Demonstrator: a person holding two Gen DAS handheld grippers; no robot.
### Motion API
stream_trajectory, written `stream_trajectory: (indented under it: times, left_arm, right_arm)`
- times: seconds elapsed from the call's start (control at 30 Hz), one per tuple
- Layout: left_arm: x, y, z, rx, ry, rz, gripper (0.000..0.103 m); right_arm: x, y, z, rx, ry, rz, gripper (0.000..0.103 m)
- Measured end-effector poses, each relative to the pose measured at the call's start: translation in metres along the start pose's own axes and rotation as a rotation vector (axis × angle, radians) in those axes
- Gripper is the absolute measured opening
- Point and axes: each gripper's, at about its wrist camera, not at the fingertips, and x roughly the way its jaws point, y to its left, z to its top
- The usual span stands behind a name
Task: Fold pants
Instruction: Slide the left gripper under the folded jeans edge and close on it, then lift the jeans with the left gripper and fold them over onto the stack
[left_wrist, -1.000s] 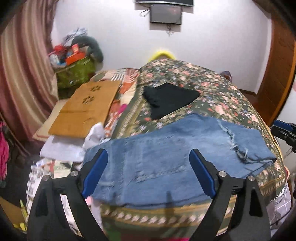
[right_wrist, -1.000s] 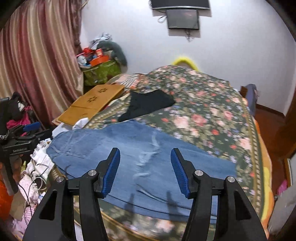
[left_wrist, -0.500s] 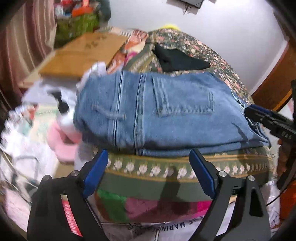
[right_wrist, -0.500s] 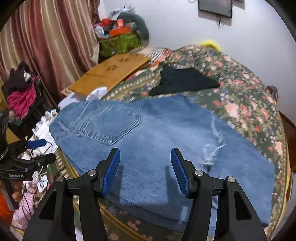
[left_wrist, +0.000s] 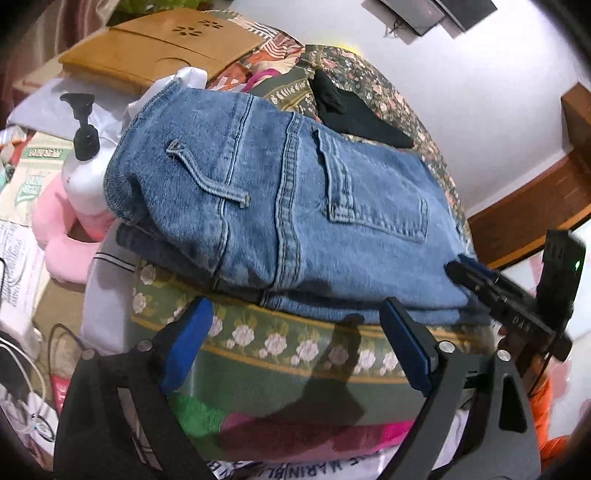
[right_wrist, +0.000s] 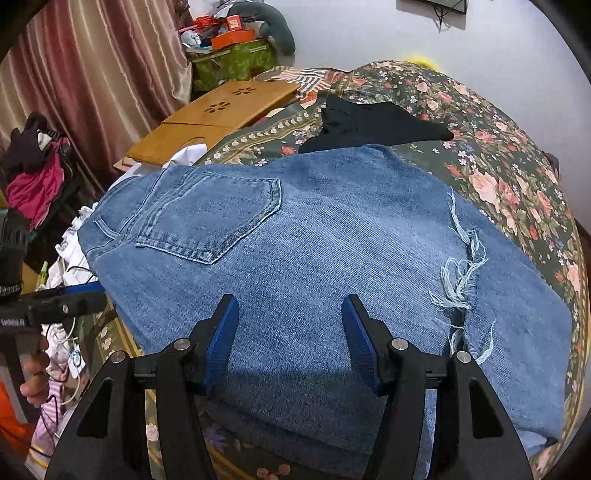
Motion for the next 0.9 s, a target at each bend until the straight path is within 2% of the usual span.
stream_trajectory:
  times: [0.13, 0.3, 0.4, 0.47, 0.53, 0.7, 0.9]
  left_arm:
    - [0.007, 0.007, 0.008, -0.051, -0.003, -0.03, 0.096]
    - [0.018, 0.021, 0.024, -0.164, -0.014, -0.069, 0.096]
    - [0.023, 0.025, 0.031, -0.196, -0.028, -0.065, 0.096]
    - [0.025, 0.023, 0.035, -0.194, -0.036, -0.043, 0.089]
    - [0.025, 0.021, 0.039, -0.168, -0.044, 0.02, 0.062]
    - [0.021, 0.013, 0.039, -0.126, -0.068, 0.066, 0.046]
    - [0.004, -0.024, 0.044, 0.033, -0.159, 0.203, 0.037]
  right_arm:
    - [0.001, 0.001, 0.001, -0.005, 0.001, 0.0, 0.057]
    - [0.003, 0.003, 0.002, -0.014, 0.001, -0.005, 0.058]
    - [0.004, 0.004, 0.001, -0.017, 0.0, -0.007, 0.058]
    - [0.004, 0.003, 0.001, -0.018, 0.0, -0.007, 0.058]
    - [0.004, 0.004, 0.001, -0.018, 0.0, -0.006, 0.058]
    - [0.004, 0.004, 0.001, -0.018, 0.0, -0.007, 0.058]
    - [0.002, 0.001, 0.001, 0.0, 0.008, 0.013, 0.058]
